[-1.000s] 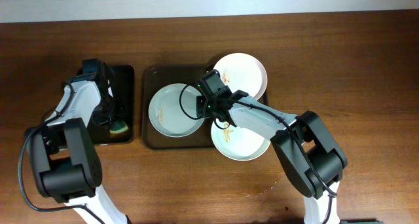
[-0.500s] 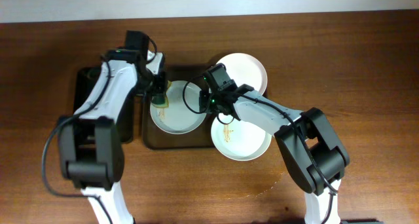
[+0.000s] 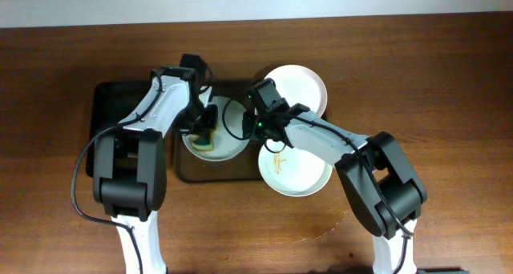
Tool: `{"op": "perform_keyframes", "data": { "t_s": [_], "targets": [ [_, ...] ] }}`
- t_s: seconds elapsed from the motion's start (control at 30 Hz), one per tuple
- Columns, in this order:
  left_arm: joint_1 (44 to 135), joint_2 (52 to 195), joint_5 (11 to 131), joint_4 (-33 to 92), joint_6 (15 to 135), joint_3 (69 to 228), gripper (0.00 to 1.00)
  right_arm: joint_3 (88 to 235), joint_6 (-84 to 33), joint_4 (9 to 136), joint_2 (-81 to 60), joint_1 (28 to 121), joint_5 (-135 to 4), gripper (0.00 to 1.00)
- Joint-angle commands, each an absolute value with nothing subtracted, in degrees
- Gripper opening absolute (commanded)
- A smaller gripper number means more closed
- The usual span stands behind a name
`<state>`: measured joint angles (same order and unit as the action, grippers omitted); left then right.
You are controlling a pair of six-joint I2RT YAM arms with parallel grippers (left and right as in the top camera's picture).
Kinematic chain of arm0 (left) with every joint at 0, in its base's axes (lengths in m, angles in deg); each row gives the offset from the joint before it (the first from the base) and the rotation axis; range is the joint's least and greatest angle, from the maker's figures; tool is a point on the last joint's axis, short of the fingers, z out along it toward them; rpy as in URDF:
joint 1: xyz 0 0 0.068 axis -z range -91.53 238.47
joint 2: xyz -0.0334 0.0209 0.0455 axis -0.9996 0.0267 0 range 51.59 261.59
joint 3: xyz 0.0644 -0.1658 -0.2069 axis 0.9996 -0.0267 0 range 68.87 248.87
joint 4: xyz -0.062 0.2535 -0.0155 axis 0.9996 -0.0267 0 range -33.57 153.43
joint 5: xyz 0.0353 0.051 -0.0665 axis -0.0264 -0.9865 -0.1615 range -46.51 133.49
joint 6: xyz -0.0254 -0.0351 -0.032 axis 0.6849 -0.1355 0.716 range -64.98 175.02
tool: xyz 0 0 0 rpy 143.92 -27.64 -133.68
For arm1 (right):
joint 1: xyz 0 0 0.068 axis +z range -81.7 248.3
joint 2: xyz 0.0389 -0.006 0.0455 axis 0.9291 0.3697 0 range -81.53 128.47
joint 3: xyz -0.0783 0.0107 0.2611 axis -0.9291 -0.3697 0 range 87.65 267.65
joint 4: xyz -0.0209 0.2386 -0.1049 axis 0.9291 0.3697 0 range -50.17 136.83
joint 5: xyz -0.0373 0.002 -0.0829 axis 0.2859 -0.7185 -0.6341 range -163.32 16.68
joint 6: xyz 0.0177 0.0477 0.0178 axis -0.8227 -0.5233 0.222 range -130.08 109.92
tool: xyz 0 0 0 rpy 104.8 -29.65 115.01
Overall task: Clean dirty plates on tray and stack at the side
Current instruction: 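Scrub the left white plate with the sponge held in the left gripper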
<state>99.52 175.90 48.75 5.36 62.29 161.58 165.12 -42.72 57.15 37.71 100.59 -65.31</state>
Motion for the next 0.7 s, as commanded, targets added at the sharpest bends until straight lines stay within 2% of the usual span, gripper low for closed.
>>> {"op": "perform_keyframes", "data": {
  "t_s": [0.0, 0.13, 0.23, 0.27, 0.33, 0.4, 0.43, 0.57, 0.63, 0.67],
  "targets": [
    [100.28, 177.69, 35.63, 17.58, 66.31, 157.18, 0.01, 166.26, -42.55, 57.06, 37.88, 100.42, -65.57, 0.04],
    [102.05, 177.56, 26.52, 20.99, 66.36, 157.29, 0.01, 166.26, -42.55, 57.09, 37.91, 100.53, -65.55, 0.04],
    [102.36, 177.56, 27.35, 19.57, 67.67, 159.5, 0.01, 166.19, -42.55, 57.15, 37.91, 100.53, -65.55, 0.04],
    [102.27, 177.63, 31.85, 19.4, 67.67, 158.76, 0.01, 166.19, -42.55, 57.17, 37.91, 100.53, -65.55, 0.04],
    [101.92, 177.65, 33.32, 19.16, 72.39, 156.7, 0.01, 166.19, -42.55, 57.13, 37.91, 100.53, -65.55, 0.04],
    [101.02, 177.56, 48.83, 18.76, 71.01, 157.16, 0.01, 166.19, -42.55, 57.17, 37.91, 100.53, -65.53, 0.04],
    [99.8, 177.56, 59.54, 19.68, 65.74, 157.2, 0.01, 166.19, -42.55, 57.17, 37.91, 100.53, -65.33, 0.04],
    [93.92, 177.56, 73.25, 20.55, 60.69, 157.2, 0.01, 166.19, -42.55, 57.13, 37.91, 100.53, -64.91, 0.04],
    [93.16, 177.56, 68.9, 20.34, 61.68, 157.2, 0.01, 166.19, -42.55, 57.11, 37.91, 100.53, -64.91, 0.04],
    [93.48, 177.56, 57.03, 19.22, 67.34, 157.2, 0.01, 166.19, -42.55, 57.11, 37.91, 100.53, -64.91, 0.04]
  ]
}}
